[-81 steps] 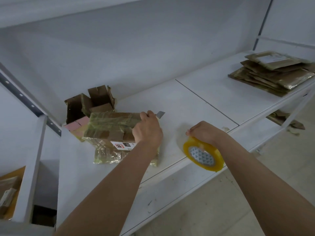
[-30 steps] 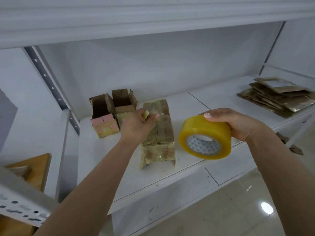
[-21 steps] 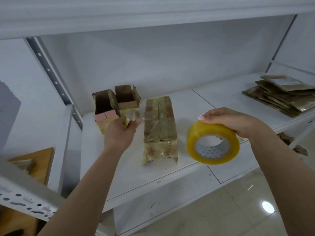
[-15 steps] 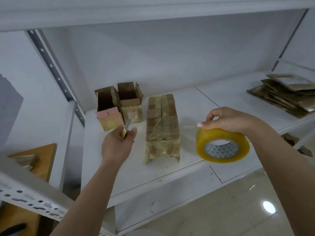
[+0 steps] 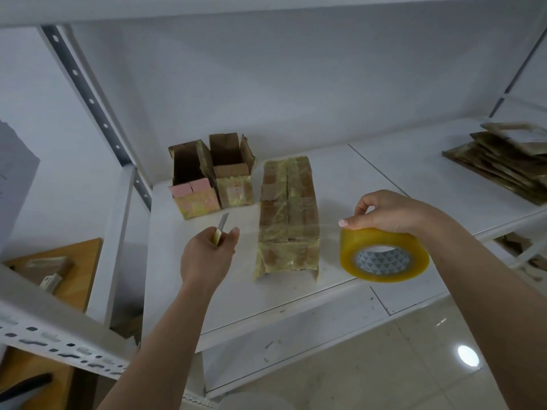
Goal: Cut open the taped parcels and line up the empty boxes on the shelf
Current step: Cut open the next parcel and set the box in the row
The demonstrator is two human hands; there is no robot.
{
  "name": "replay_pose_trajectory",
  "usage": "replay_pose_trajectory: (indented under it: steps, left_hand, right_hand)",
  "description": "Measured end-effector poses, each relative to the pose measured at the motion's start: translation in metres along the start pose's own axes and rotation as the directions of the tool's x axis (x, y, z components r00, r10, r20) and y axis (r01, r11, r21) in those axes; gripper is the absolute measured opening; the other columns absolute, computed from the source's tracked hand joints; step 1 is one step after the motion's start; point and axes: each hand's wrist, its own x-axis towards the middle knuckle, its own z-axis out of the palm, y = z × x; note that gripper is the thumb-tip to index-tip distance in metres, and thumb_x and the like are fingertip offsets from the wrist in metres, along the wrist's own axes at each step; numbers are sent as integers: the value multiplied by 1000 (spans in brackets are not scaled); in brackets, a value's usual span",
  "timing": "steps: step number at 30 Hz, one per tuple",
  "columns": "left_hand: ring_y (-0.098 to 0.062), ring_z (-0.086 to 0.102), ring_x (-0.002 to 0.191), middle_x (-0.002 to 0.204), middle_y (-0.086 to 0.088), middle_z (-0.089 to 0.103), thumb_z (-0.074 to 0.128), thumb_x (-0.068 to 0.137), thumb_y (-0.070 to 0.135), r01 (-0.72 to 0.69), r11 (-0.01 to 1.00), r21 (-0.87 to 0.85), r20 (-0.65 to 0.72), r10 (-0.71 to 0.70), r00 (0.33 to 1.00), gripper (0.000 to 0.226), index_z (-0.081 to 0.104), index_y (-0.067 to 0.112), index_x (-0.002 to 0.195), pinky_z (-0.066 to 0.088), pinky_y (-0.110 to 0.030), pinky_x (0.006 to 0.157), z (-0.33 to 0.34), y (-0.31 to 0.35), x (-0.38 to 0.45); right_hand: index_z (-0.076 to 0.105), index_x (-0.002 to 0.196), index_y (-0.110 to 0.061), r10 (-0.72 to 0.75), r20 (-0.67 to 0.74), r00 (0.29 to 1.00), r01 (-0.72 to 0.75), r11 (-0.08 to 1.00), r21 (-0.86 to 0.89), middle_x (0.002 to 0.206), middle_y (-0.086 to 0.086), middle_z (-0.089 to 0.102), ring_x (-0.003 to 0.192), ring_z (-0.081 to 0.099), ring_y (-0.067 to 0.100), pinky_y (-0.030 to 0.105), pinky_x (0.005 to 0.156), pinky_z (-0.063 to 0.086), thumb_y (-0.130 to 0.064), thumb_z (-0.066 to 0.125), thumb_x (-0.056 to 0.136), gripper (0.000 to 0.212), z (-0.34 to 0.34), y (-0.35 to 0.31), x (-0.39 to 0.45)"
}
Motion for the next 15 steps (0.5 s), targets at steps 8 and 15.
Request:
replay_pose_trajectory:
  steps: [8, 15]
  left_hand:
    - [-18, 63, 82, 78, 0, 67, 60, 93, 46, 170, 969, -181, 162, -141, 977, 37, 64, 12, 77, 41, -30, 67, 22, -14, -8]
    - [-13, 35, 52, 78, -3, 58, 56, 98, 35, 463, 807, -366, 372, -329, 868, 30, 65, 9, 85, 29, -25, 51, 45, -11, -19]
  right_hand:
    - [63, 107, -21, 58, 54, 997, -53, 994, -99, 95, -1, 59, 82, 57, 16, 31, 70, 48, -58, 71, 79, 48, 20, -2, 11]
    - [62, 113, -16, 59, 125, 990, -46, 993, -111, 100, 5, 64, 88, 62, 22, 34, 77, 52, -55, 71, 81, 51, 33, -14, 20]
